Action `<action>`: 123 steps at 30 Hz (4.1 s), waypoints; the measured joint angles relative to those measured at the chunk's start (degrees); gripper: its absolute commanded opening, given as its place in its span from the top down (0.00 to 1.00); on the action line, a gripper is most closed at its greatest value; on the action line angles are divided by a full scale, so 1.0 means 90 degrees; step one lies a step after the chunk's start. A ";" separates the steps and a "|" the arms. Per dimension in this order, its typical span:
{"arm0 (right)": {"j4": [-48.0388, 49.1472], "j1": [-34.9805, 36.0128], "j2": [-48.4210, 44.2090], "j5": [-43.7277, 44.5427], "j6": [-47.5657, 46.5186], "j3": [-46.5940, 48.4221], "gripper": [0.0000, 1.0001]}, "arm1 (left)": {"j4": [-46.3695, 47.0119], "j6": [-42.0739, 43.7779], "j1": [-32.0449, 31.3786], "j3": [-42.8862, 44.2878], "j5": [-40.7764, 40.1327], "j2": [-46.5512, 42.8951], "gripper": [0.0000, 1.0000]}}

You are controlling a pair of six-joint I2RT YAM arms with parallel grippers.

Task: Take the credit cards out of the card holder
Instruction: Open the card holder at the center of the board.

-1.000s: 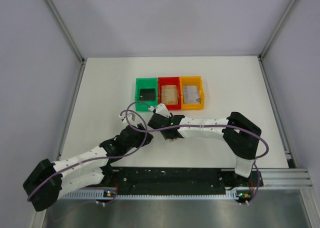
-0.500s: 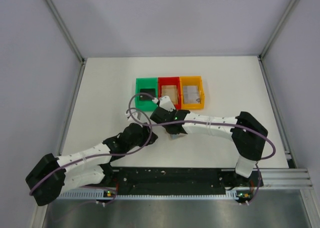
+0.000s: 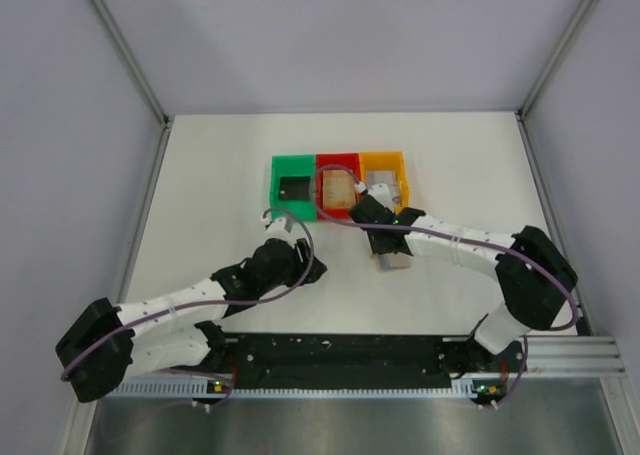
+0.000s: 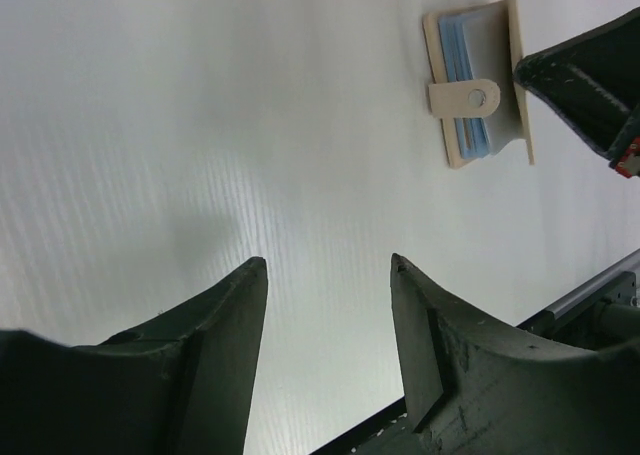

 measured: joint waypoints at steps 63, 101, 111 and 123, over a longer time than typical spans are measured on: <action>0.2618 -0.1392 -0.1168 -0.3728 0.1644 -0.2412 1.00 | -0.0787 0.0498 -0.0367 0.0908 -0.1678 0.1236 1.00; 0.1717 0.0852 -0.0690 -0.2208 0.0109 -0.0644 0.20 | -0.0877 0.0355 -0.0369 0.0573 -0.1311 0.0325 1.00; 0.1875 0.1003 0.0238 -0.2188 0.0153 -0.0410 0.12 | -0.0877 0.0313 -0.0367 0.0561 -0.1222 0.0325 1.00; 0.1916 0.1066 0.0639 -0.1846 0.0158 -0.0282 0.17 | -0.0891 0.0284 -0.0369 0.0556 -0.1219 0.0296 1.00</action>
